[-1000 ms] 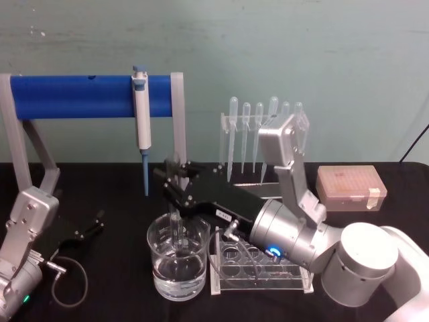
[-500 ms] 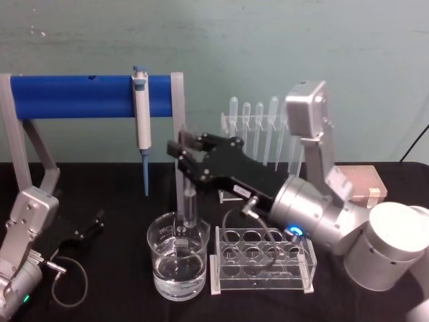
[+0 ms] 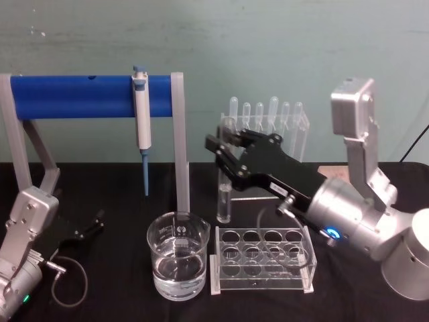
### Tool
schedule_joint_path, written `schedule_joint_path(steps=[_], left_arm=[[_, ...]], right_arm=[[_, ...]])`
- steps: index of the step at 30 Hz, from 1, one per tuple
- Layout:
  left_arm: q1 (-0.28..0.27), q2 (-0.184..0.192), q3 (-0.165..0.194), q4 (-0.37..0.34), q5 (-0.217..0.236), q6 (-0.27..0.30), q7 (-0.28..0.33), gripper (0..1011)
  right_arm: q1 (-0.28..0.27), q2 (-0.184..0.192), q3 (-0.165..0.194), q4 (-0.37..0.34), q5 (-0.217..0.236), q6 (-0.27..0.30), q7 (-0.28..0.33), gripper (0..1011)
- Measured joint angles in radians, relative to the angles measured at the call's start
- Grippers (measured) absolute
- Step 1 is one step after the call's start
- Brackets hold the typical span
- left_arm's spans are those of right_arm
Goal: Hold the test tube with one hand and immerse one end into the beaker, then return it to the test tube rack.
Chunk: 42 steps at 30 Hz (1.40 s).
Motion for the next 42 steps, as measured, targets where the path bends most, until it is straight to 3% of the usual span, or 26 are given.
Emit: schedule_joint_path(steps=[18,29,42], left_arm=[[0.0,0.0,0.0,0.0,0.0,0.0,0.0,1000],[0.0,0.0,0.0,0.0,0.0,0.0,0.0,1000],[0.0,0.0,0.0,0.0,0.0,0.0,0.0,1000]], right_arm=[[-0.127,0.045,0.068,0.0,-0.018,-0.079,-0.025,225],[-0.16,0.031,0.079,0.034,-0.044,-0.114,-0.019,225],[-0.161,0.002,0.082,0.084,-0.06,-0.129,-0.007,225]])
